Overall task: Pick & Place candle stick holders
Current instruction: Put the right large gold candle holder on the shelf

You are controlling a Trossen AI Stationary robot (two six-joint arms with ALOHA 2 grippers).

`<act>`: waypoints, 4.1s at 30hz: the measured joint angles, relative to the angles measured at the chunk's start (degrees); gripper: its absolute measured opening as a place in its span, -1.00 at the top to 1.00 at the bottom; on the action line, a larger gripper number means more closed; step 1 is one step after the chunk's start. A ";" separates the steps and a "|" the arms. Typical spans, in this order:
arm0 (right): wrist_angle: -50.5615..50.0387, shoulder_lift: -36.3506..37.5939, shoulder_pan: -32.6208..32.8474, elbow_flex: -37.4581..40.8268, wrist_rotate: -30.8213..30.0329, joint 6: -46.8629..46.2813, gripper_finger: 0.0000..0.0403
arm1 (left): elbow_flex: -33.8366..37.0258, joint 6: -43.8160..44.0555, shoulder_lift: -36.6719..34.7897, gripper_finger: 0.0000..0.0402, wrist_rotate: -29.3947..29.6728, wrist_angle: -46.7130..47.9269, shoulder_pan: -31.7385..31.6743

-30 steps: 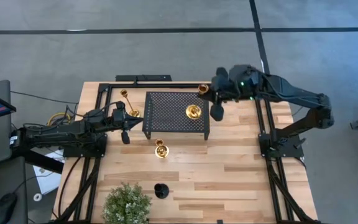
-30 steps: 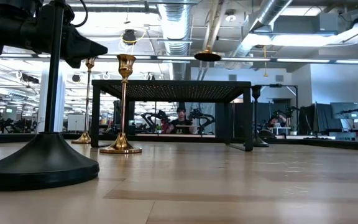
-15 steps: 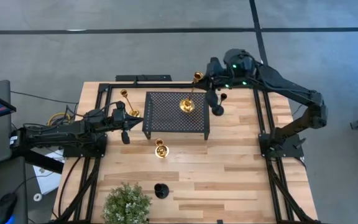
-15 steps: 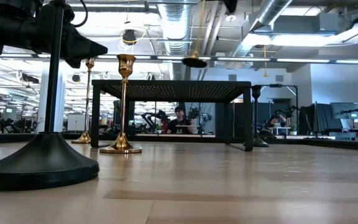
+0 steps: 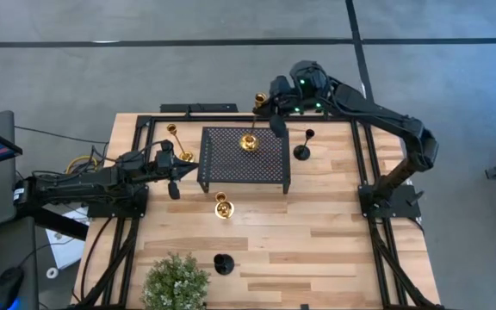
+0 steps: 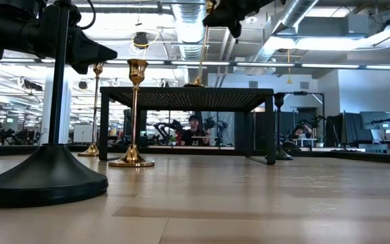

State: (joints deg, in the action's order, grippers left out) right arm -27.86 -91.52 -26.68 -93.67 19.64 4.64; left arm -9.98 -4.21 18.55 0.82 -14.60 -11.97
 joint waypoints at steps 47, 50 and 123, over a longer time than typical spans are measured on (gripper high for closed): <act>1.54 -3.42 -0.35 0.00 -3.24 2.40 1.00 | -0.02 0.00 0.00 0.96 0.00 -0.01 0.00; 1.54 -3.42 -0.35 0.00 -3.26 2.40 1.00 | -0.02 0.00 0.00 0.96 0.00 -0.01 -0.01; -10.80 1.26 -1.16 -0.02 -9.20 3.35 0.66 | -0.02 -0.02 1.07 0.96 0.00 -0.03 -0.01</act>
State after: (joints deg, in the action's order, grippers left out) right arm -38.67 -90.26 -27.83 -93.69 10.44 7.99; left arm -10.00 -4.23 19.62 0.82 -14.63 -11.98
